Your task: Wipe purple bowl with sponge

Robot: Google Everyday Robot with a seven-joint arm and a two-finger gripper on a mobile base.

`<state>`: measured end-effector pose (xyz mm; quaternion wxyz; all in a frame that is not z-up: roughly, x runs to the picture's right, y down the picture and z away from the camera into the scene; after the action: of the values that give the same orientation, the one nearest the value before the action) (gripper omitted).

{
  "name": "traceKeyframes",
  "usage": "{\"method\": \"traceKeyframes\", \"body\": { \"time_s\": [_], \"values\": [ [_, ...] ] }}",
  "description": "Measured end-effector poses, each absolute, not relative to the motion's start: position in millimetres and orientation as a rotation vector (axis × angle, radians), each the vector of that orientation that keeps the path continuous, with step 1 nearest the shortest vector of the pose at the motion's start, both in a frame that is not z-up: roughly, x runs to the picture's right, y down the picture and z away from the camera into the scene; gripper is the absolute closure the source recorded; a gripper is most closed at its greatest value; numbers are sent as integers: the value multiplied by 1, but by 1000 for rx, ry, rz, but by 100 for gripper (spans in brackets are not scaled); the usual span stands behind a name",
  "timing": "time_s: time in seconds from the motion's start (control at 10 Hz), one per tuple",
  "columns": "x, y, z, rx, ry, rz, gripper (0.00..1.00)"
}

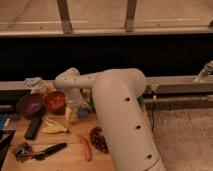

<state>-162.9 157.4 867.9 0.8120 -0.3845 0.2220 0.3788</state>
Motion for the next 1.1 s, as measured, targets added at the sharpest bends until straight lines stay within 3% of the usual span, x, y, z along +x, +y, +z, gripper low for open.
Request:
{"method": "traceKeyframes", "body": {
  "time_s": [0.6, 0.7, 1.1],
  "values": [
    [-163, 158, 872, -815, 474, 797, 95],
    [-163, 158, 872, -815, 472, 796, 100],
    [-162, 141, 861, -802, 406, 819, 100]
  ]
}}
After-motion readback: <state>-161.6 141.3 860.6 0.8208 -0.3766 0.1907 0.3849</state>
